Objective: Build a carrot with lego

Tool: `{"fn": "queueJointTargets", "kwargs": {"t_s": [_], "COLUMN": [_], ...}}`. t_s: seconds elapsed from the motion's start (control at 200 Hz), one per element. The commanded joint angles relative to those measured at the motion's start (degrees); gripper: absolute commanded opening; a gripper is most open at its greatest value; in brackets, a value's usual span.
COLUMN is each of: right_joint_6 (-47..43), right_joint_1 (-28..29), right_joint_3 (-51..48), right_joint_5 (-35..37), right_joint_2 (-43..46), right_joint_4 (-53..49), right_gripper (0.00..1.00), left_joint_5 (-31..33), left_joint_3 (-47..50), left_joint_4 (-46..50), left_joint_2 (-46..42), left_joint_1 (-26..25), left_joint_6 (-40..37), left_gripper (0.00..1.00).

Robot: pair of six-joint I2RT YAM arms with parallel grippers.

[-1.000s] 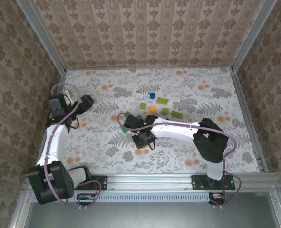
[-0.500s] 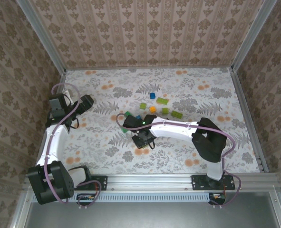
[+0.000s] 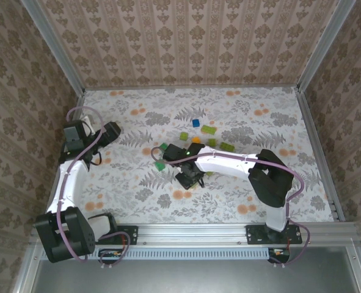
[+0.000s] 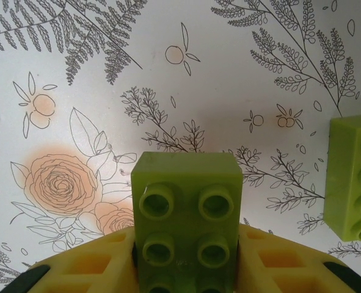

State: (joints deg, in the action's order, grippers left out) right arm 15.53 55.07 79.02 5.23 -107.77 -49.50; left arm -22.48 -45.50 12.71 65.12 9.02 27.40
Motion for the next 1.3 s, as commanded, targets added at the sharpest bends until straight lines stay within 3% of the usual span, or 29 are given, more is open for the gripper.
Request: {"fn": "queueJointTargets", "kwargs": {"t_s": [0.0, 0.135, 0.295, 0.57, 0.84, 1.295], "right_joint_6": [-0.5, 0.0, 0.1, -0.7, -4.3, -10.6], "right_joint_1": [-0.2, -0.3, -0.6, -2.9, -11.0, -16.7], "right_joint_3": [-2.3, -3.3, -3.9, -3.8, -3.9, -4.4], "right_joint_5": [-1.9, -2.2, -2.1, -1.9, 0.7, -1.0], "right_joint_2": [0.7, 1.1, 2.3, 8.4, 12.0, 1.6], "right_joint_4": [1.8, 2.8, 3.1, 2.4, 1.1, 5.7], "right_gripper": [0.38, 0.40, 0.55, 0.66, 0.66, 0.62], "left_joint_5": [0.4, 0.3, 0.3, 0.5, 0.5, 0.5], "left_joint_3": [-0.8, -0.9, -1.0, -1.3, -1.3, -1.4], "left_joint_4": [0.6, 0.6, 0.5, 0.8, 1.0, 1.0], "left_joint_2": [-0.1, 0.3, 0.8, 0.8, 0.5, 0.4], "left_joint_1": [-0.2, -0.5, -0.7, -0.9, -1.0, -1.1], "left_joint_6": [-0.9, -0.9, -0.9, -1.2, -1.2, -1.1], "left_gripper": [1.00, 1.00, 1.00, 1.00, 1.00, 1.00]}}
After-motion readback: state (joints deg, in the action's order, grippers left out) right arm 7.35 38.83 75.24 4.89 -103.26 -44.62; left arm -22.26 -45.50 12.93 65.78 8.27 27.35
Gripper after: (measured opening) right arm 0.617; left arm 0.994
